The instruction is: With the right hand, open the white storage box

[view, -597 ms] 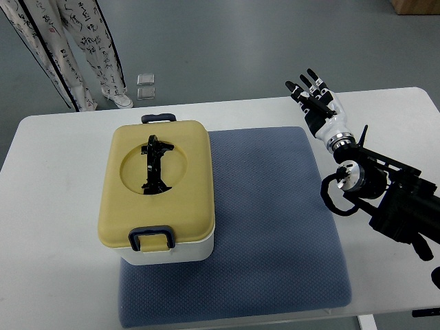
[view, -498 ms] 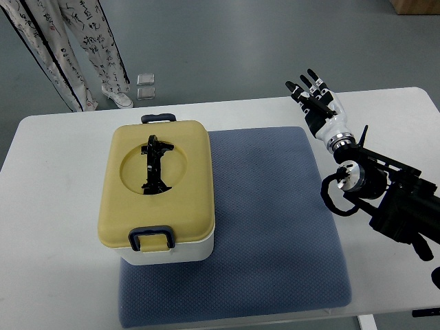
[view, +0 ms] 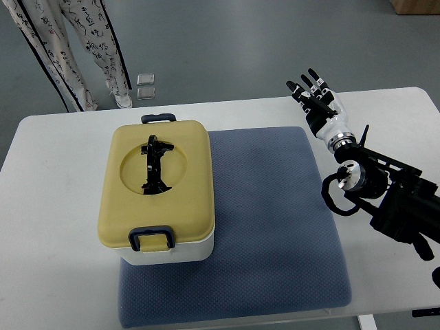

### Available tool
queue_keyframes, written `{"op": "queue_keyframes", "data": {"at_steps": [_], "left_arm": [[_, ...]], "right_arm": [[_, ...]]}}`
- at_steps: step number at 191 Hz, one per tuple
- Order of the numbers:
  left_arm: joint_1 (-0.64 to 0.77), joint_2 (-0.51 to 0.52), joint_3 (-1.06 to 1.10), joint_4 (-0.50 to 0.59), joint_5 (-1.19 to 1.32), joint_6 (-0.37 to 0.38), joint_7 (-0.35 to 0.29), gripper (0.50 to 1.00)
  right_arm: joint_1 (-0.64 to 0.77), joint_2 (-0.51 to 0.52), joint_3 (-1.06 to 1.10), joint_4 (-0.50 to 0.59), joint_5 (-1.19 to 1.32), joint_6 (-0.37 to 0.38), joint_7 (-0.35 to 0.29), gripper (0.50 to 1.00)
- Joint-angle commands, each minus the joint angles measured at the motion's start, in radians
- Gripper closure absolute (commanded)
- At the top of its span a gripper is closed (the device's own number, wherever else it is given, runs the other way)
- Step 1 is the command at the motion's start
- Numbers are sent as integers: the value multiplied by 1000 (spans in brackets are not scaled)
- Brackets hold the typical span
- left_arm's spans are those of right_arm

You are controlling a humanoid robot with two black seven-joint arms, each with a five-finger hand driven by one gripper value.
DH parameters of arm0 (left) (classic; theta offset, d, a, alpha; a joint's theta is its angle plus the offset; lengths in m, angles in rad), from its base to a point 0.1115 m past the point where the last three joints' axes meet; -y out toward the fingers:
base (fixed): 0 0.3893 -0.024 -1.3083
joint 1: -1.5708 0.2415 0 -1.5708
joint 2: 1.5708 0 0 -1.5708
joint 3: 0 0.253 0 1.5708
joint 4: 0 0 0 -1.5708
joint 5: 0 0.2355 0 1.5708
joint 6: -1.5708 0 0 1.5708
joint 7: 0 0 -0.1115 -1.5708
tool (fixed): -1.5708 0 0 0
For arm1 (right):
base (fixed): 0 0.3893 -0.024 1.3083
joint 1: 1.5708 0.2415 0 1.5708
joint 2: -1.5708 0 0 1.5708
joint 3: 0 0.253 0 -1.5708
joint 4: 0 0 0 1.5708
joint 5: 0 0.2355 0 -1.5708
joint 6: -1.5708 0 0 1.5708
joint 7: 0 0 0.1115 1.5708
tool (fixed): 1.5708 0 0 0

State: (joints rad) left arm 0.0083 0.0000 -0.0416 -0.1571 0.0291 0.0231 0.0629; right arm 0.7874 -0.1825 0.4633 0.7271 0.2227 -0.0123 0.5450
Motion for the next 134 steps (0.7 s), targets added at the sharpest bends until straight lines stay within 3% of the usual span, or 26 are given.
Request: {"op": "queue_keyframes", "data": {"at_steps": [1, 134], "left_arm": [[1, 0, -1, 1, 0, 0, 0, 500], [1, 0, -1, 1, 0, 0, 0, 500]], "right_arm": [[1, 0, 0, 0, 0, 0, 0, 570], [9, -14, -5, -43, -3, 6, -2, 570]]}}
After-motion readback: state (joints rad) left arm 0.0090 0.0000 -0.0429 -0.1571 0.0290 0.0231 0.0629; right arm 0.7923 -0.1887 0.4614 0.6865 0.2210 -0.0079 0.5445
